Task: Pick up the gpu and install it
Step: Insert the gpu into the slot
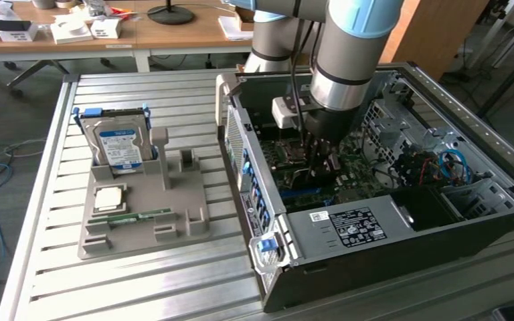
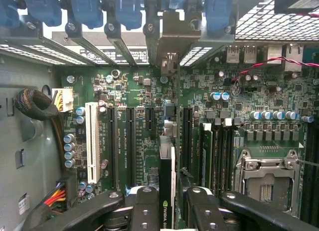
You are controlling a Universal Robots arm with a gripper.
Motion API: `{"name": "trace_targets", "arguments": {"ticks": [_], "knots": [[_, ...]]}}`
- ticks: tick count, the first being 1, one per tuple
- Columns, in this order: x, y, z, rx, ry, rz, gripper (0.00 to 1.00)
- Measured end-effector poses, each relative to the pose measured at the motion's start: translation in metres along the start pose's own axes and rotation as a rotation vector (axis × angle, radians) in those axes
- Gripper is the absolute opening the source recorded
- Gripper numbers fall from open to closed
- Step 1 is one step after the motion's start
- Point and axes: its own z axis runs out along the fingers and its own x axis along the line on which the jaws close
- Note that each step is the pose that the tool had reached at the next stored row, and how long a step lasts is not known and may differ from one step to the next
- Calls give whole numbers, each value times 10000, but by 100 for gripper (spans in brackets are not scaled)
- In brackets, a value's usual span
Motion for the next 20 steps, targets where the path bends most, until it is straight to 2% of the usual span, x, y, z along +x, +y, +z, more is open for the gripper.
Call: {"name": "trace_targets", "arguments": {"ticks": [5, 10, 20], "knots": [[0, 1, 0, 21, 0, -1, 26], [0, 8, 7, 114, -2, -7, 26], [1, 34, 6, 142, -4, -12, 26]]}}
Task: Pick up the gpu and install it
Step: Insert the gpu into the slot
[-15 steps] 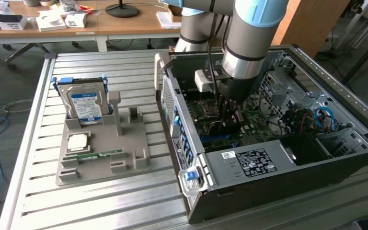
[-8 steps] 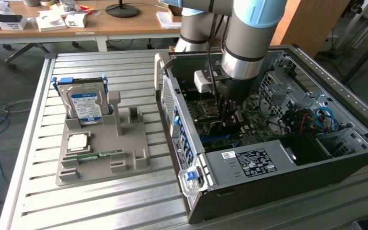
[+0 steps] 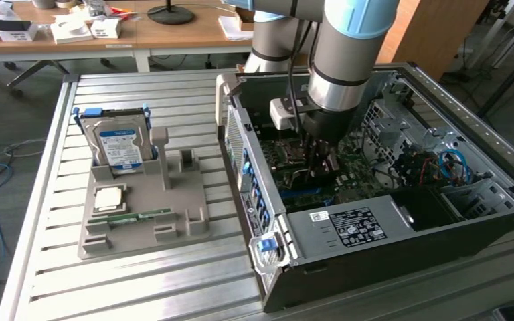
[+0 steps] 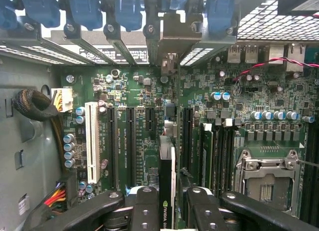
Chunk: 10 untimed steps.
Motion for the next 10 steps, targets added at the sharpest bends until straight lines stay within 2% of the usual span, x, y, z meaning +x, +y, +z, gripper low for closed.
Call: {"name": "trace_targets", "arguments": {"ticks": [10], "knots": [[0, -3, 0, 5, 0, -7, 26]]}}
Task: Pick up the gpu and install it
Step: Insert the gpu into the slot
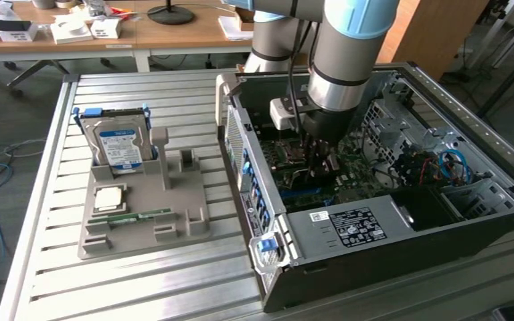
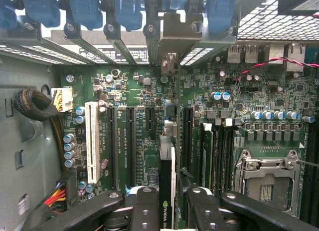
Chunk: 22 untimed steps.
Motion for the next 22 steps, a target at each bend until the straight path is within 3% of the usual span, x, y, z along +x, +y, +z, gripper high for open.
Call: {"name": "trace_targets", "arguments": {"ticks": [22], "knots": [[0, -1, 25, 20, -4, -1, 26]]}}
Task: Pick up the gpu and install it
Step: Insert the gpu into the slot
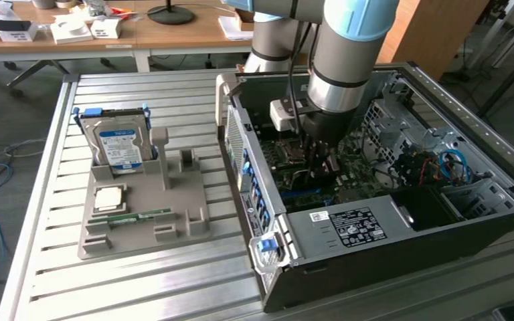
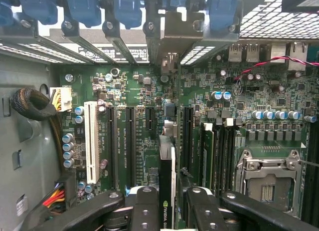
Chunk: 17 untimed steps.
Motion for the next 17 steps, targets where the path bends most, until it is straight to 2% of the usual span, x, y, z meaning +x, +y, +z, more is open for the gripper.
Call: {"name": "trace_targets", "arguments": {"ticks": [16, 17], "knots": [[0, 1, 12, 6, -3, 0, 27], [0, 1, 12, 7, -2, 0, 33]]}}
